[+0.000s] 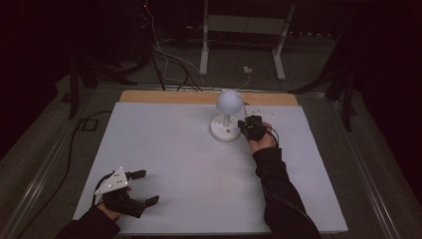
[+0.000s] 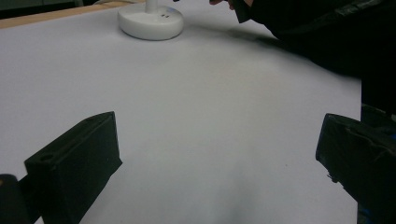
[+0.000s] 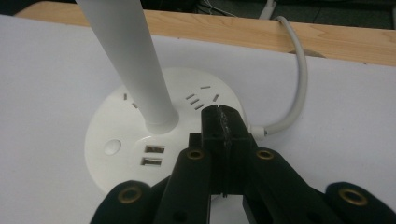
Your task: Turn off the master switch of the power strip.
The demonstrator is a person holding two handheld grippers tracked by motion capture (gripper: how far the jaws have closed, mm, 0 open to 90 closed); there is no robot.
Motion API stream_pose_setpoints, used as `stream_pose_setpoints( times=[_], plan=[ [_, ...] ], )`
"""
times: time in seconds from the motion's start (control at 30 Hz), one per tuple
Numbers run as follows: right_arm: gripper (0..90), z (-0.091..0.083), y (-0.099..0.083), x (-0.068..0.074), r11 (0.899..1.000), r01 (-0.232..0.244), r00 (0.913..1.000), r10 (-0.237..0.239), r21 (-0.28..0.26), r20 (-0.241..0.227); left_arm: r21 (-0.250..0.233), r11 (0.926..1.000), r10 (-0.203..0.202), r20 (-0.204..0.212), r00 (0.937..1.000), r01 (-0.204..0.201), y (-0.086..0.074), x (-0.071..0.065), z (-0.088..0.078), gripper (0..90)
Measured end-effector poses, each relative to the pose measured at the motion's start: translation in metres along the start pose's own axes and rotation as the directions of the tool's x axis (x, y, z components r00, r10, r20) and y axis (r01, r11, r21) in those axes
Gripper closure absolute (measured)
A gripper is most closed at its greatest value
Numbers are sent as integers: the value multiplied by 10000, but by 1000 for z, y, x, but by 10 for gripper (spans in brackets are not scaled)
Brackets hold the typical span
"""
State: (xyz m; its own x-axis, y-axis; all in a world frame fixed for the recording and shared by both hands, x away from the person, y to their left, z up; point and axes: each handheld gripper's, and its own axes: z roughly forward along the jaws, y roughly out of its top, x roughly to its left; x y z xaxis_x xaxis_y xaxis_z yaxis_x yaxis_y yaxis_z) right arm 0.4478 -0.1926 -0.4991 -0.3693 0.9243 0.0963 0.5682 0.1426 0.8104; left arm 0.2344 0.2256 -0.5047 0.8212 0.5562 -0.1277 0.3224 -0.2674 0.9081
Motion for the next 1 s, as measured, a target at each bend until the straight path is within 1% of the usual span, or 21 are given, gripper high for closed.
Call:
stream_pose_setpoints(
  times=[0.13,0.27,0.33,0.37,0.4,0.67,0.83,0.93,1.0],
  plan=[
    [900,2,1,1,9999,91,10000,-91,108,-40,-21,10000,-6,11,10000,6,0,0,0,3],
    [900,4,1,1,9999,-66,10000,66,90,-15,15,10000,6,10,10000,-6,0,0,0,3],
    [900,5,0,1,10000,-44,10000,44,61,20,-8,10000,-11,21,10000,11,0,0,0,3],
    [900,6,0,2,9999,-6,10000,6,147,-16,-12,10000,-30,23,10000,30,0,0,0,3],
    [900,6,-1,3,9998,71,10000,-72,158,44,12,10000,-13,15,10000,13,0,0,0,3],
    [900,10,-4,6,9997,72,10000,-72,213,-14,27,10000,1,10,10000,-1,0,0,0,3],
    [900,11,-6,7,9998,186,9998,-187,121,75,15,10000,9,14,10000,-9,0,0,0,3],
    [900,11,-7,9,9991,429,9989,-429,43,189,0,10000,15,18,10000,-15,0,0,0,3],
    [900,11,-9,9,9989,463,9987,-463,-14,217,24,10000,-2,13,10000,1,0,-1,0,3]
  ],
)
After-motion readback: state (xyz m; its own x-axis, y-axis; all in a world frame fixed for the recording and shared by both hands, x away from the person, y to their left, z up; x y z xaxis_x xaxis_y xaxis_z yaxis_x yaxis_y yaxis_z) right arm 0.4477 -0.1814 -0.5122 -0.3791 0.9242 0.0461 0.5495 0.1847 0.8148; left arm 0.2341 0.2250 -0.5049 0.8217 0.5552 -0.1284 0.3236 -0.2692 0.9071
